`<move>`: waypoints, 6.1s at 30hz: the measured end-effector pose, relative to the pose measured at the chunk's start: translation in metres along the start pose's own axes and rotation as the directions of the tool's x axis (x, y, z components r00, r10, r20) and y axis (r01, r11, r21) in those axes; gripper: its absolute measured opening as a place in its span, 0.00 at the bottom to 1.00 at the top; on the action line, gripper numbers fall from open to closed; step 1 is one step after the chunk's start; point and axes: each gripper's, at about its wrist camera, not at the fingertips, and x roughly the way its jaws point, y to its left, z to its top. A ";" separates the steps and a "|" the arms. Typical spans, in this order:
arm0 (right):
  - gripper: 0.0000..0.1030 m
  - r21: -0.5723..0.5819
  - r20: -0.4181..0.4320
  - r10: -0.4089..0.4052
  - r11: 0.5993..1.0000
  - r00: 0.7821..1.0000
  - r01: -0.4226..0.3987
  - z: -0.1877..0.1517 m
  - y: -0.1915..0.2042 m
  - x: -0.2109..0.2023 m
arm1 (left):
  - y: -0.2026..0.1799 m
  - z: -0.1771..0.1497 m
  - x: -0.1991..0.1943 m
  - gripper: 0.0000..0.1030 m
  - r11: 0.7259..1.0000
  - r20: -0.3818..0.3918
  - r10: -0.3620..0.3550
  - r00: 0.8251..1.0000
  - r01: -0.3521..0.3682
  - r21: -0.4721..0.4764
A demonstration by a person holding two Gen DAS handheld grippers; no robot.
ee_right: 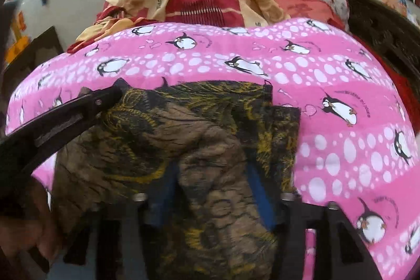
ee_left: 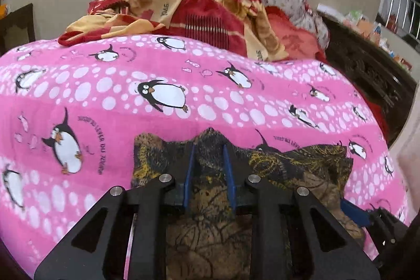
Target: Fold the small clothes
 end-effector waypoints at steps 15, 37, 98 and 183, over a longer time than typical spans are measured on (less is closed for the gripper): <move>0.77 0.214 0.137 0.302 0.921 0.943 -0.326 -0.009 -0.080 -0.053 | 0.041 0.013 -0.082 0.86 0.990 -0.112 -0.130 0.985 0.134 0.031; 0.72 0.214 0.024 0.659 0.731 0.751 -0.648 -0.037 -0.091 0.018 | 0.079 -0.082 -0.064 0.44 0.807 -0.186 -0.562 0.806 0.483 -0.341; 0.38 -0.112 0.085 0.235 0.968 0.968 -0.225 -0.095 0.101 -0.036 | 0.144 -0.055 -0.068 0.53 0.975 -0.115 -0.007 0.993 -0.018 -0.223; 0.80 -0.197 0.087 -0.041 0.979 0.995 0.057 -0.198 0.069 -0.202 | 0.089 -0.164 -0.238 0.79 0.971 -0.291 0.236 0.927 -0.234 0.040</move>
